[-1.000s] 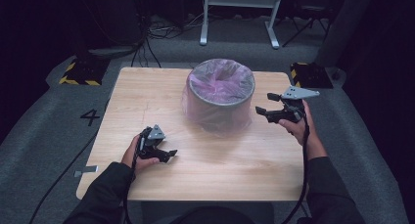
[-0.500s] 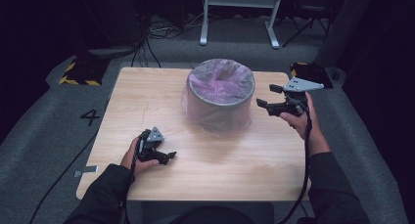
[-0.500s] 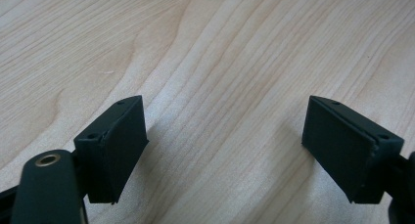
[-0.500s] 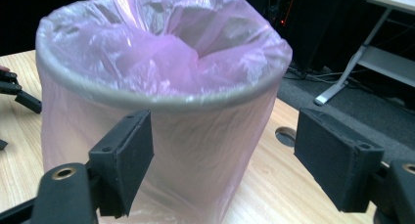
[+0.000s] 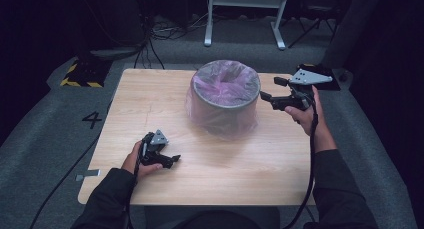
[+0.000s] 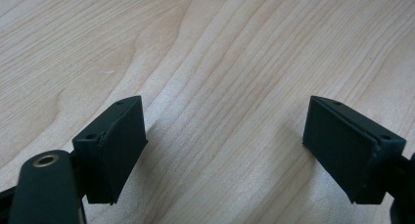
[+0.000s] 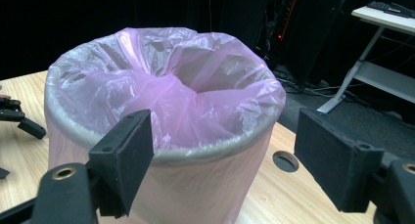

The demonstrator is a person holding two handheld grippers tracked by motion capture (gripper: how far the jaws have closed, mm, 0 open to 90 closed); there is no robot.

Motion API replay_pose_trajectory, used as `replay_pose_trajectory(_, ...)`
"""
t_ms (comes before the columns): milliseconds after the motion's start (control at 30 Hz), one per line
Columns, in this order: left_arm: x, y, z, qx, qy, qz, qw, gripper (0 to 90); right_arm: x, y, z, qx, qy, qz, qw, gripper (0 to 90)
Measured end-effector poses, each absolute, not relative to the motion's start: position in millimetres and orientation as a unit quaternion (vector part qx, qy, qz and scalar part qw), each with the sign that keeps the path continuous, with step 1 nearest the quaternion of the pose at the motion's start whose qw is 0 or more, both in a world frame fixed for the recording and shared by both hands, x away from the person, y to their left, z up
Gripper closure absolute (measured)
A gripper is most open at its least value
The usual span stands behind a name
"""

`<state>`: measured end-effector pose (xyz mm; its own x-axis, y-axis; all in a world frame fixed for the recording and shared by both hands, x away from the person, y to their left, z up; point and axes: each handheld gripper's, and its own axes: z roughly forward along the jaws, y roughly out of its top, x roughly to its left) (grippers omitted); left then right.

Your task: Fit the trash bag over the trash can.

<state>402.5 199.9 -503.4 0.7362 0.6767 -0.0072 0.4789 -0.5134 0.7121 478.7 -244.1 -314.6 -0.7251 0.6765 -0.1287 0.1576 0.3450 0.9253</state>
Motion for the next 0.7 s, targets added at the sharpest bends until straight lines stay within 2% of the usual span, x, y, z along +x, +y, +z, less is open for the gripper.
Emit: replay_pose_trajectory(700,403,199,-504,0.853,0.352,0.145,0.356,13.8,489,-221,-301,0.254,0.787,0.493,0.271,21.9)
